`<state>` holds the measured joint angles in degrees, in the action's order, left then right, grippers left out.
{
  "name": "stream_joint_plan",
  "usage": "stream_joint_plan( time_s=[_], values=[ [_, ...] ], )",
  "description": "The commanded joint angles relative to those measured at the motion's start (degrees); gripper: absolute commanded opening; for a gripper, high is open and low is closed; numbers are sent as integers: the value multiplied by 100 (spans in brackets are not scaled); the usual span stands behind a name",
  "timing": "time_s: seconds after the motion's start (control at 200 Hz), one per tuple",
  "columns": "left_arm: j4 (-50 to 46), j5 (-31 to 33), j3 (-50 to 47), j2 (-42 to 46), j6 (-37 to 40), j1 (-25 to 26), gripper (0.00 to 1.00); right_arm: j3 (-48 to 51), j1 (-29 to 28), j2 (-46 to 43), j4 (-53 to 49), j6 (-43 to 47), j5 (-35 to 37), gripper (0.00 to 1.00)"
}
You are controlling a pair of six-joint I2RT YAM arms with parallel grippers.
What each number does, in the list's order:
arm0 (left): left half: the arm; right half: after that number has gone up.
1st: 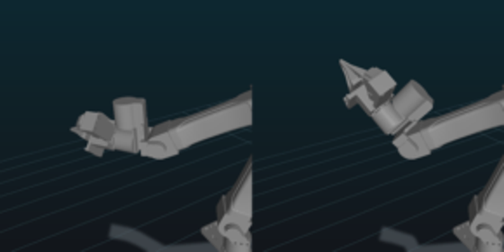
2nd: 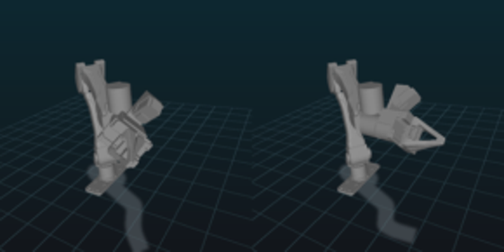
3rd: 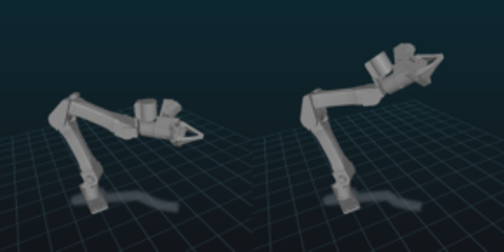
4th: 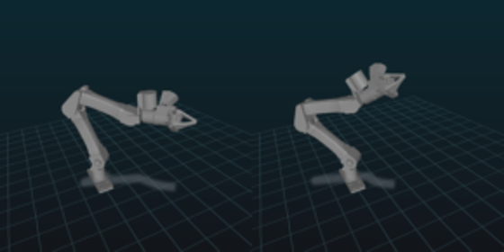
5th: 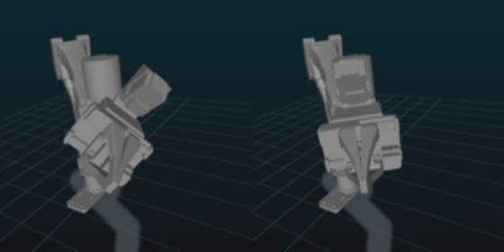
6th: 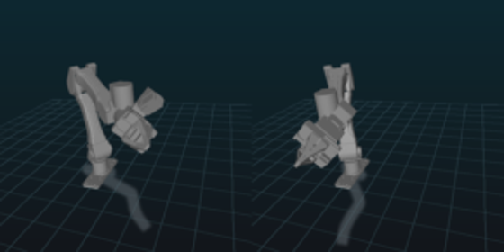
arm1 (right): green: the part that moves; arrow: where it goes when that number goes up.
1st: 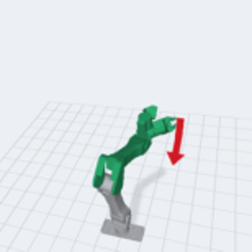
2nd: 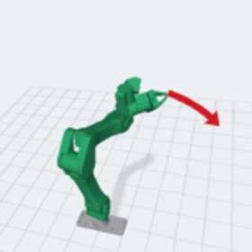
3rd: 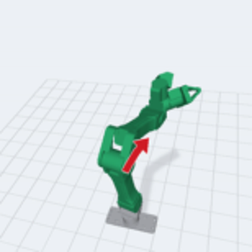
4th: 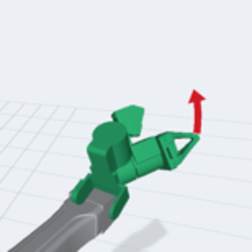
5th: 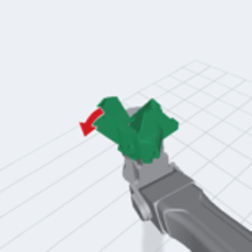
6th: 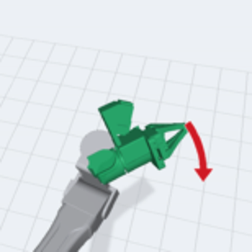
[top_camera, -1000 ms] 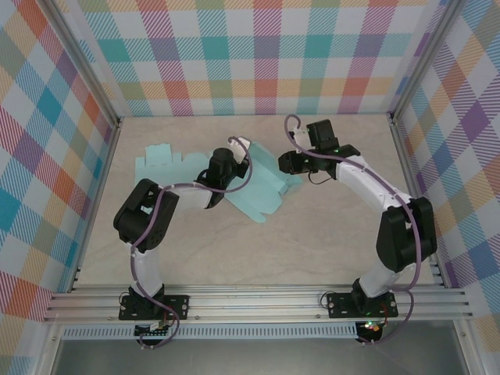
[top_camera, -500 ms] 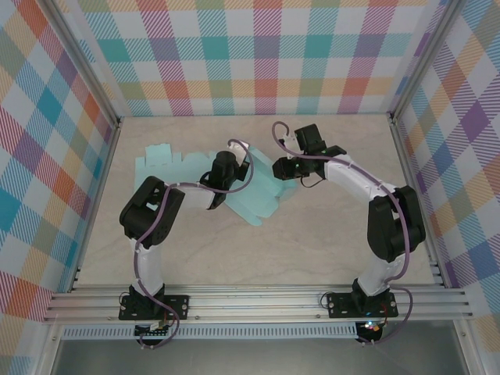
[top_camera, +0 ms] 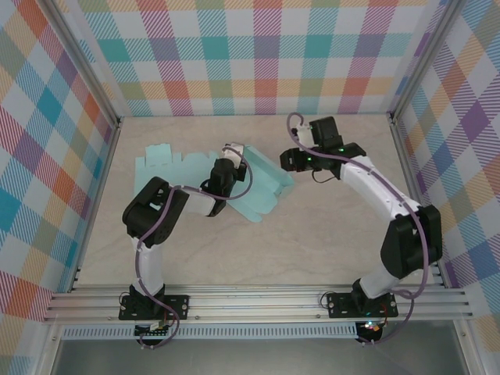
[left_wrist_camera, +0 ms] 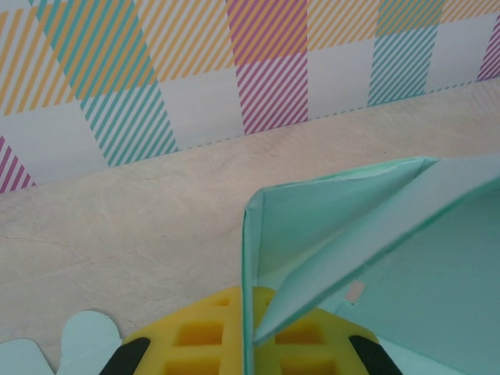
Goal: Fold the paper box
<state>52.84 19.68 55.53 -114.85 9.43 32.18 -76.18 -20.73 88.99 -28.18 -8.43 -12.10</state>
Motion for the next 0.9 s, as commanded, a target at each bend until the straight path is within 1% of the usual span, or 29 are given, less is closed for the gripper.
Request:
stream_joint_plan(
  time_s=[0.0,0.07,0.115,0.17,0.225,0.26,0.425,0.5,0.55,0.605,0.67,0.745,0.895],
  values=[
    [420,234,26,-123,-73,86,0,281,394,-228,84,-245,-250,46],
    [362,301,76,-159,-224,140,0,452,620,-246,207,-504,-463,51],
    [298,458,101,-157,-224,208,0,606,720,-266,374,-654,-683,54],
    [261,650,75,-103,-213,294,0,774,757,-277,576,-707,-946,57],
    [111,668,49,-7,-352,319,0,848,755,-248,663,-705,-1108,62],
    [20,692,31,50,-468,339,0,859,755,-225,667,-675,-1163,64],
    [-169,915,-233,361,-797,483,0,774,750,-134,495,-535,-1190,69],
    [-236,951,-388,505,-964,583,0,810,744,-232,433,-450,-1183,69],
    [-259,1085,-473,572,-944,716,0,864,697,-364,368,-330,-1141,65],
    [-307,1155,-561,624,-943,833,0,931,564,-551,265,-102,-836,62],
    [-326,1214,-656,682,-956,942,0,1011,312,-776,133,237,-253,56],
    [-344,1310,-740,713,-941,1017,0,1123,41,-962,98,527,461,54],
    [-396,1425,-822,754,-943,1054,0,1433,-325,-1154,420,923,977,54]
  ],
)
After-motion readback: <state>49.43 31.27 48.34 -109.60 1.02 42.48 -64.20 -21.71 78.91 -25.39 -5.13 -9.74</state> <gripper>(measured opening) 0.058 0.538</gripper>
